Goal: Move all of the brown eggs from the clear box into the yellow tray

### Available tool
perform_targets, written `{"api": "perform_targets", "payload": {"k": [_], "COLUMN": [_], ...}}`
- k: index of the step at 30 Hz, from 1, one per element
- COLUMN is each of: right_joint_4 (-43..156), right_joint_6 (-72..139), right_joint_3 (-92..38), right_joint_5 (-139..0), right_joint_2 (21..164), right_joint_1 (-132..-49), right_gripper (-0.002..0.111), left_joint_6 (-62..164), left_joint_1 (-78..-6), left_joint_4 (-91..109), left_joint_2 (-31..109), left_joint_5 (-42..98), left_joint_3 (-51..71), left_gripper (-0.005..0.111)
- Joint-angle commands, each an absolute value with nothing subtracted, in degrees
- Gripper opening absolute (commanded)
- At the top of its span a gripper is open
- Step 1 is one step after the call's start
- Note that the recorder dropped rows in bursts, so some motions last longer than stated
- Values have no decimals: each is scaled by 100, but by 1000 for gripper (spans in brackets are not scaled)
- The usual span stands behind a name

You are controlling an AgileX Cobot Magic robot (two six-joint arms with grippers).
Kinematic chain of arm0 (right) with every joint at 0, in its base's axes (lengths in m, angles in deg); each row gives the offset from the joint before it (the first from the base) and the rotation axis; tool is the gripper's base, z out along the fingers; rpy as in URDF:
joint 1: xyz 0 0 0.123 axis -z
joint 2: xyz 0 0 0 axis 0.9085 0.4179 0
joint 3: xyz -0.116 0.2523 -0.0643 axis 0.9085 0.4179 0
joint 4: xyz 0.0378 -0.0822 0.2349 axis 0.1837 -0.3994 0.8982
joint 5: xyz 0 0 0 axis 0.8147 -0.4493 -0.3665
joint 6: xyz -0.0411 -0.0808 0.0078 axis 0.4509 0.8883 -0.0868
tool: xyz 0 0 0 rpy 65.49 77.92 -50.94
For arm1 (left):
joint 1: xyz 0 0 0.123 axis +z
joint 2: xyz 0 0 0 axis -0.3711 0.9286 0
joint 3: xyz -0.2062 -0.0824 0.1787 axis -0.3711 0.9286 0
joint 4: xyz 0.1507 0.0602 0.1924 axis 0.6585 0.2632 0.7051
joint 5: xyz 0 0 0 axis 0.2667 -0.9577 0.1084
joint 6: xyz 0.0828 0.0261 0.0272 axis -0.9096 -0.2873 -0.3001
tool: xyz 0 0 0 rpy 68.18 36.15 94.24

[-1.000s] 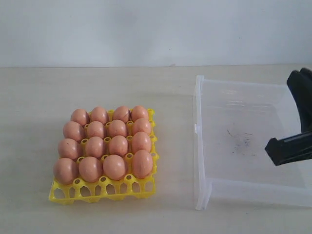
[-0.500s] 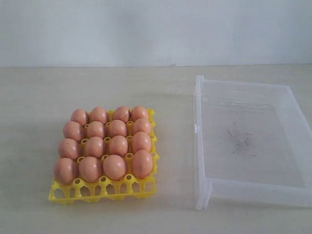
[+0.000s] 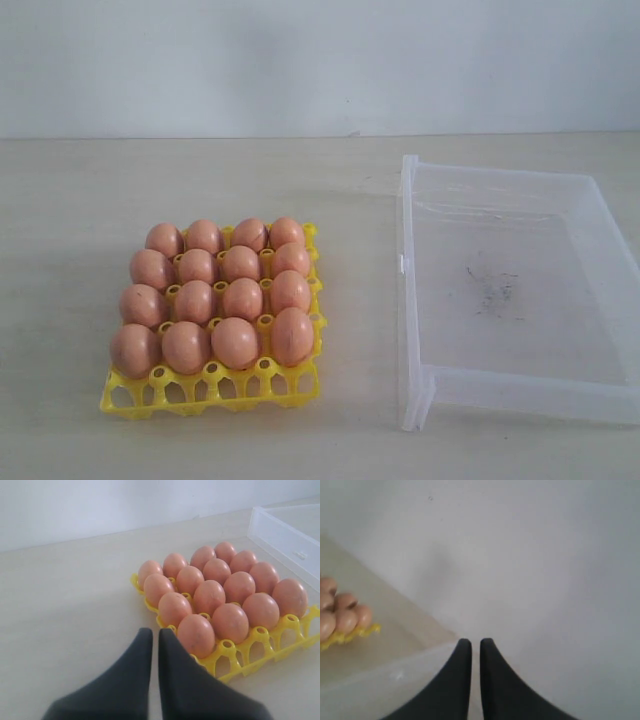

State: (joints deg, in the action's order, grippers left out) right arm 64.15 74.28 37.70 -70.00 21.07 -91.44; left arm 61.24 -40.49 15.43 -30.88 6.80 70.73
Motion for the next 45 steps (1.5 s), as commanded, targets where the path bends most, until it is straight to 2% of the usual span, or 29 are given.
{"api": "perform_targets", "payload": {"k": [1, 10, 45], "right_joint_4": [5827, 7566, 7590], "right_joint_6": [7309, 6610, 6543], "right_joint_3": [3810, 3810, 3810], "right_joint_5": [-5670, -5986, -5986], "right_joint_2": [2083, 2083, 2083], "right_joint_1": [-9103, -9103, -9103], "right_gripper": [0, 0, 0], "left_joint_6": [6169, 6169, 6169], "left_joint_1": [-4094, -4094, -4094], "left_joint_4": [1552, 1552, 1552], "left_joint_2": [-3103, -3103, -3103], "left_joint_5": [699, 699, 699], "left_joint_3": [7087, 7087, 7087], "left_gripper": [4, 4, 4]}}
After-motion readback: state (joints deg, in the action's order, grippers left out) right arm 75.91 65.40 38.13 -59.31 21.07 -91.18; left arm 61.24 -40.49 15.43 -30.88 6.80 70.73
